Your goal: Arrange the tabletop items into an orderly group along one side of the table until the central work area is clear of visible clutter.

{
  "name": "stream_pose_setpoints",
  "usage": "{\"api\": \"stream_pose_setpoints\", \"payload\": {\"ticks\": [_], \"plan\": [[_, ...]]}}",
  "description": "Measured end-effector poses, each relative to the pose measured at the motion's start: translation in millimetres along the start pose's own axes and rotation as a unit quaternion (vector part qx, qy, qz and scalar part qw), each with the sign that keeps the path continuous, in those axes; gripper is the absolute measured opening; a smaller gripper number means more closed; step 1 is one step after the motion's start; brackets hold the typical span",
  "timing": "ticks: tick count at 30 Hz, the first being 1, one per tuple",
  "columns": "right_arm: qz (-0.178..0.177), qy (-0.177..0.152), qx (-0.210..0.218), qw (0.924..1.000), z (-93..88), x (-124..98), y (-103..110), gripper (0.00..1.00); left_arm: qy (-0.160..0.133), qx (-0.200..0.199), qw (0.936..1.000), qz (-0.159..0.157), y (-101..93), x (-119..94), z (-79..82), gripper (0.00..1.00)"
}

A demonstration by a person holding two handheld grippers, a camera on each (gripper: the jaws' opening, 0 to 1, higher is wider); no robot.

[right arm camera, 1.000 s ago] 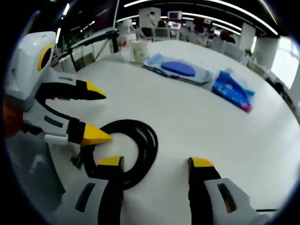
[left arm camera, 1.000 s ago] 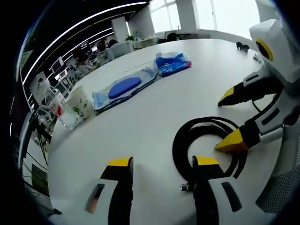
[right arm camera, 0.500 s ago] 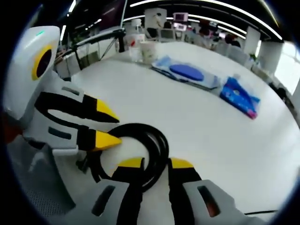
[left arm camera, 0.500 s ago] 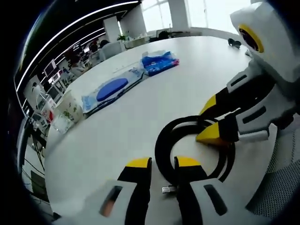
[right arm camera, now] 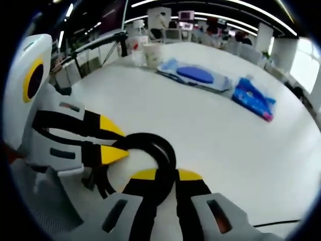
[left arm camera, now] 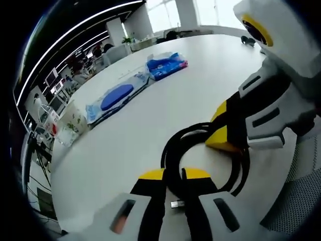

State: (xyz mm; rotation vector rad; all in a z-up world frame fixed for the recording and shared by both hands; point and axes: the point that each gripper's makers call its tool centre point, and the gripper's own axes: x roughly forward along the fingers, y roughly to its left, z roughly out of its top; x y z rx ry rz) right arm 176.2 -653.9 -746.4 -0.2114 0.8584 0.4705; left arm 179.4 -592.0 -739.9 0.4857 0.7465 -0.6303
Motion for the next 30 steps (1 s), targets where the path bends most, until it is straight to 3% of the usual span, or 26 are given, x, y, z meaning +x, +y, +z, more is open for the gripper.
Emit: {"api": "stream_pose_setpoints", "payload": {"ticks": [14,17,30], "plan": [[0.009,0.001,0.018,0.9998,0.9,-3,2,0.06,0.008,-0.017,0.9998,-0.002,2.2,-4,0.9,0.09],[0.004,-0.011,0.003,0.9999,6.7,-6,1,0.05,0.007,-0.044,0.999,-0.006,4.5,-4,2.5,0.09],[0.005,-0.025,0.016,0.9995,26.2,-11,-9,0.03,0.001,-0.064,0.9979,-0.008,13.0,-7,18.1,0.09]]}}
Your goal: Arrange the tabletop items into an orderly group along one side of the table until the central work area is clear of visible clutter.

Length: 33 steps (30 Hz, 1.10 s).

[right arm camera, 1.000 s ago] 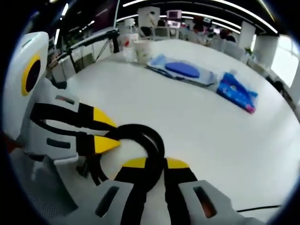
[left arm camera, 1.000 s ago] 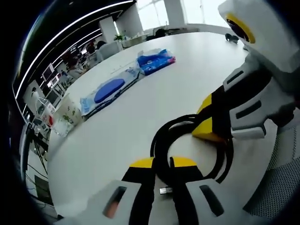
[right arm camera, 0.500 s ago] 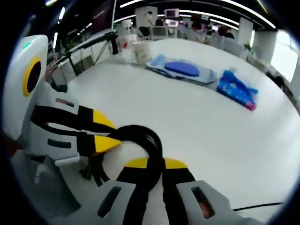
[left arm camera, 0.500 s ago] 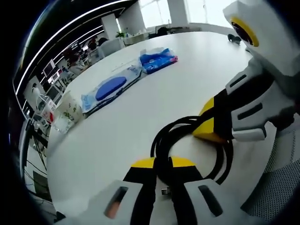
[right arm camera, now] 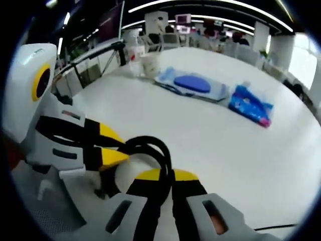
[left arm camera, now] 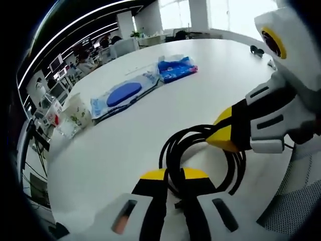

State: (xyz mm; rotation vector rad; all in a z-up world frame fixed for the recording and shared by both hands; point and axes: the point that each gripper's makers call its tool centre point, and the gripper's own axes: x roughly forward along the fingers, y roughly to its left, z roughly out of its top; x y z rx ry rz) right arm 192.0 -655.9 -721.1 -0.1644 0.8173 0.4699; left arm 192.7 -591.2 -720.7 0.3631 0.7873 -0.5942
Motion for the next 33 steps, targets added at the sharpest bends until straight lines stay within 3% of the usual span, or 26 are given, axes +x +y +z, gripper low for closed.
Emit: {"api": "stream_pose_setpoints", "payload": {"ticks": [12,33], "plan": [[-0.006,-0.02,0.011,0.9997,22.5,-2,-15,0.02,-0.02,-0.02,0.9996,-0.002,12.5,2,29.5,0.09],[-0.01,-0.035,0.038,0.9986,48.2,8,-38,0.02,-0.024,-0.025,0.9994,0.001,27.8,19,57.7,0.08]]}}
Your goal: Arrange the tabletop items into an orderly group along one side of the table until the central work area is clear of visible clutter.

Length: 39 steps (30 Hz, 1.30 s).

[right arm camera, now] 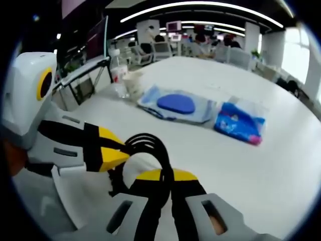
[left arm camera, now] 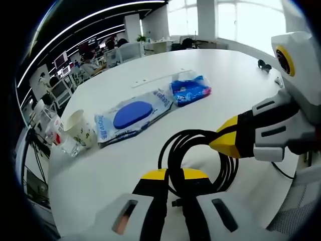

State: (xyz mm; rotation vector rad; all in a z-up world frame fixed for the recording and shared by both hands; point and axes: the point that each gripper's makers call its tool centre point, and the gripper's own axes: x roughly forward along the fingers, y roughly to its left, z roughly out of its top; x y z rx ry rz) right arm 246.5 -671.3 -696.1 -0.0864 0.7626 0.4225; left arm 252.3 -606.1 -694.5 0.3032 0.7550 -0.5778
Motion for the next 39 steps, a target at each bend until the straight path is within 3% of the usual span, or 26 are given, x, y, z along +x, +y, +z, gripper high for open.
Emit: {"api": "stream_pose_setpoints", "payload": {"ticks": [15,39], "plan": [[-0.003,0.001,0.016,0.9999,13.8,15,-20,0.02,0.001,-0.012,0.9999,0.001,7.6,20,17.7,0.08],[-0.005,0.014,0.039,0.9991,23.4,45,-45,0.02,0.014,-0.021,0.9997,-0.005,20.5,58,30.8,0.08]]}}
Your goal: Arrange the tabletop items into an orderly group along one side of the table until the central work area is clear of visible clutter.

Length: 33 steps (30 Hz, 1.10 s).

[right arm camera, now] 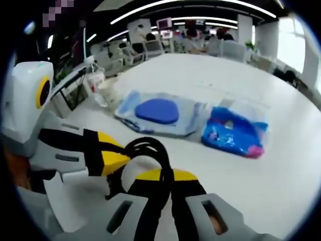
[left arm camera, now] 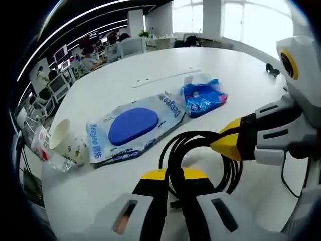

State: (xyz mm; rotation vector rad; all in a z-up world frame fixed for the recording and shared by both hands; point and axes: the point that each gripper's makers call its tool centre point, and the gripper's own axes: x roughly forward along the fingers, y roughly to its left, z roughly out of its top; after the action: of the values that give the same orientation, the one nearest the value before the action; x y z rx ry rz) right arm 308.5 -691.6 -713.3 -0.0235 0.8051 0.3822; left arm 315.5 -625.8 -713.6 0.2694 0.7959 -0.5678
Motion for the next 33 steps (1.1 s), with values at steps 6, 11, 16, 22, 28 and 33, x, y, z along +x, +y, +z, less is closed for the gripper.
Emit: {"api": "stream_pose_setpoints", "payload": {"ticks": [6,11,16,22,28,33], "plan": [[-0.005,0.011,0.001,0.9999,-2.2,8,-7,0.02,0.007,0.008,0.9999,-0.005,-0.4,9,2.0,0.08],[-0.006,0.019,0.006,0.9998,-4.0,13,-11,0.02,0.011,0.014,0.9998,-0.006,-0.7,15,1.9,0.08],[-0.007,0.022,0.011,0.9997,-6.2,17,-12,0.02,0.017,0.013,0.9997,-0.007,0.1,19,0.1,0.08],[-0.009,0.026,0.011,0.9996,-9.4,21,-14,0.02,0.019,0.014,0.9997,-0.007,0.0,23,-2.0,0.08],[-0.011,0.029,0.016,0.9994,-11.2,24,-15,0.03,0.023,0.014,0.9996,-0.009,0.9,25,-3.3,0.08],[-0.013,0.03,0.015,0.9994,-11.4,27,-14,0.04,0.024,0.017,0.9996,-0.007,2.2,26,-4.1,0.08]]}}
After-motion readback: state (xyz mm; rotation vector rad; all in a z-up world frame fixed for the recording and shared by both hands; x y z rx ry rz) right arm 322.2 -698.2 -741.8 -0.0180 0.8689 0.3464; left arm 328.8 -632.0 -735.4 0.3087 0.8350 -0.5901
